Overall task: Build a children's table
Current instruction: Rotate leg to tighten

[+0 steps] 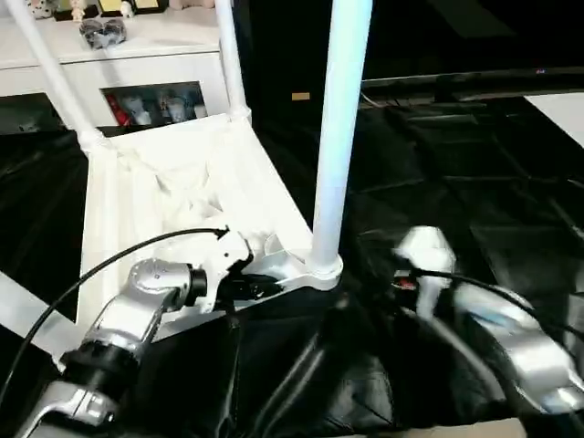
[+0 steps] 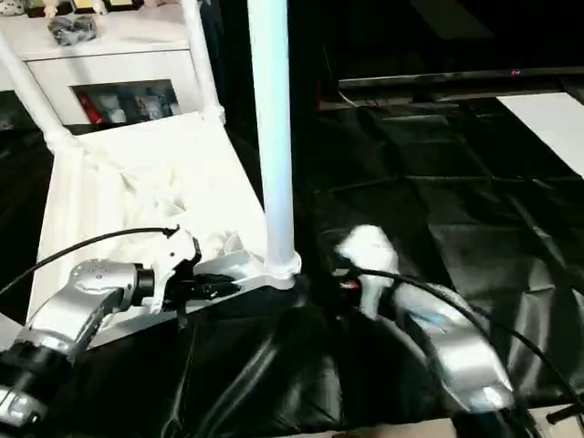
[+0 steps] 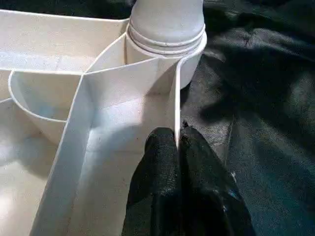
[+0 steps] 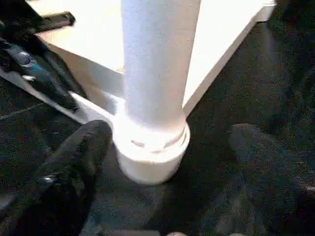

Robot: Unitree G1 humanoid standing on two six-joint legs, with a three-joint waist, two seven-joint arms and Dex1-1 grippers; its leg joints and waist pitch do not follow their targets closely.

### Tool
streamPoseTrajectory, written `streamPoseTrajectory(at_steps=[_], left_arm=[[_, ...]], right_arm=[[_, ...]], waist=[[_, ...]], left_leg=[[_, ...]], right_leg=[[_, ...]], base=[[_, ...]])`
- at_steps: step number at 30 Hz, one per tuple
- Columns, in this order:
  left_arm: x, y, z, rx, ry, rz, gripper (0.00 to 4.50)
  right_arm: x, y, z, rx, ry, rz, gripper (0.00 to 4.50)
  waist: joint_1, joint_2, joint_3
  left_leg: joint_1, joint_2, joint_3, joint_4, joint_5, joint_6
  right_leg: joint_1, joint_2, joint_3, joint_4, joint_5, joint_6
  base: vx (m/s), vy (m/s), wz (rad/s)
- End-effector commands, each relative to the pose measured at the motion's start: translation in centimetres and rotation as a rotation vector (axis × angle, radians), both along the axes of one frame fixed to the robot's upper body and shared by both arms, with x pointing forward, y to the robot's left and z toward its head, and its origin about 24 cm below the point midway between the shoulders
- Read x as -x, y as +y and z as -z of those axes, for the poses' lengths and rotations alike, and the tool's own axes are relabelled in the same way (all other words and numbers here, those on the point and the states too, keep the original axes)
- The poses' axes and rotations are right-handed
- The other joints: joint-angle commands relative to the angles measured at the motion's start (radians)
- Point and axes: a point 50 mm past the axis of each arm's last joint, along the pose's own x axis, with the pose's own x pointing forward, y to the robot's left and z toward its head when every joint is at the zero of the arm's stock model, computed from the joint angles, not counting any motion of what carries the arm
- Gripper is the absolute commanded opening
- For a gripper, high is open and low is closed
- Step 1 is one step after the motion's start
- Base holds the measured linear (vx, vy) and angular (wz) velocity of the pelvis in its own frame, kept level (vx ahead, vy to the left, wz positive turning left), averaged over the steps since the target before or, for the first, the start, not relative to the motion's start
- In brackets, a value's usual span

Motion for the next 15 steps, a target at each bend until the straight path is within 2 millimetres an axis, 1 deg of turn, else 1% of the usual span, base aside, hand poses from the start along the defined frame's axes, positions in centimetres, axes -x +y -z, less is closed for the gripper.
streamPoseTrajectory(at_steps=[1,2,3,4,5,6,7,8,9,10,11,13,15], left_arm=[[1.2,-1.5,0.5,0.025,0.032,0.080,0.00],[1.2,-1.6,0.4,0.029,0.027,0.084,0.00],[1.3,-1.7,0.4,0.030,0.023,0.085,0.00],[1.3,-1.8,0.3,0.030,0.021,0.090,0.00],[1.4,-1.8,0.3,0.027,0.022,0.096,0.00],[1.4,-1.8,0.2,0.025,0.023,0.099,0.00],[1.6,-1.7,0.2,0.016,0.026,0.107,0.00],[1.6,-1.7,0.2,0.016,0.026,0.107,0.00],[1.6,-1.6,0.2,0.011,0.027,0.112,0.00],[1.6,-1.5,0.2,0.007,0.028,0.115,0.00],[1.7,-1.5,0.2,0.004,0.028,0.117,0.00],[1.7,-1.3,0.2,-0.002,0.030,0.117,0.00],[1.7,-1.2,0.2,-0.007,0.031,0.117,0.00]], right_arm=[[-0.7,0.7,0.5,0.020,0.003,-0.042,4.47],[-0.8,0.8,0.6,0.024,0.007,-0.054,4.47],[-0.9,0.9,0.8,0.027,0.013,-0.065,4.47],[-1.1,1.0,0.9,0.029,0.018,-0.075,4.47],[-1.2,1.1,0.9,0.029,0.019,-0.087,4.47],[-1.3,1.3,0.9,0.027,0.019,-0.100,4.47],[-1.6,1.7,0.8,0.013,0.023,-0.140,4.47],[-1.6,1.7,0.8,0.013,0.023,-0.140,4.47],[-1.7,1.9,0.7,0.009,0.024,-0.158,4.47],[-1.7,2.0,0.7,0.007,0.029,-0.172,4.47],[-1.8,2.1,0.7,0.007,0.034,-0.182,4.30],[-2.1,2.3,0.8,0.006,0.036,-0.208,4.13],[-2.3,2.4,0.8,0.005,0.036,-0.227,4.10]], waist=[[0.009,-0.023,-0.052],[0.011,-0.022,-0.053],[0.014,-0.024,-0.054],[0.021,-0.022,-0.057],[0.025,-0.023,-0.057],[0.030,-0.023,-0.060],[0.035,-0.027,-0.064],[0.035,-0.027,-0.065],[0.037,-0.026,-0.066],[0.039,-0.027,-0.063],[0.040,-0.028,-0.063],[0.041,-0.028,-0.062],[0.044,-0.026,-0.060]], left_leg=[[0.015,0.071,-0.022,-0.085,-0.194,0.063],[0.014,0.072,-0.021,-0.083,-0.176,0.072],[0.016,0.071,-0.018,-0.081,-0.166,0.078],[0.017,0.071,-0.017,-0.077,-0.139,0.090],[0.017,0.071,-0.016,-0.076,-0.124,0.096],[0.017,0.070,-0.015,-0.071,-0.088,0.109],[0.014,0.069,-0.014,-0.066,-0.054,0.128],[0.012,0.068,-0.015,-0.064,-0.044,0.134],[0.013,0.068,-0.014,-0.063,-0.038,0.140],[0.011,0.068,-0.013,-0.063,-0.041,0.146],[0.012,0.069,-0.013,-0.064,-0.053,0.145],[0.014,0.071,-0.012,-0.065,-0.073,0.136],[0.017,0.073,-0.012,-0.068,-0.092,0.124]], right_leg=[[0.025,-0.053,0.023,-0.069,-0.092,-0.286],[0.026,-0.052,0.022,-0.065,-0.063,-0.296],[0.026,-0.050,0.022,-0.065,-0.048,-0.296],[0.027,-0.051,0.022,-0.060,-0.012,-0.300],[0.027,-0.050,0.022,-0.058,0.005,-0.302],[0.027,-0.049,0.021,-0.053,0.049,-0.303],[0.029,-0.048,0.019,-0.046,0.107,-0.311],[0.030,-0.049,0.019,-0.043,0.120,-0.313],[0.028,-0.049,0.018,-0.043,0.127,-0.314],[0.028,-0.049,0.018,-0.044,0.121,-0.315],[0.028,-0.049,0.018,-0.045,0.101,-0.315],[0.026,-0.049,0.017,-0.046,0.067,-0.319],[0.024,-0.048,0.017,-0.048,0.037,-0.318]], base=[[0.000,0.000,0.00],[0.000,0.000,0.00],[0.000,0.000,0.00],[0.000,0.000,0.00],[0.000,0.000,0.00],[0.000,0.000,0.00],[0.000,0.000,0.00],[0.000,0.000,0.00],[0.000,0.000,0.00],[0.000,0.000,0.00],[0.000,0.000,0.00],[0.000,0.000,0.00],[0.000,0.000,0.00]])
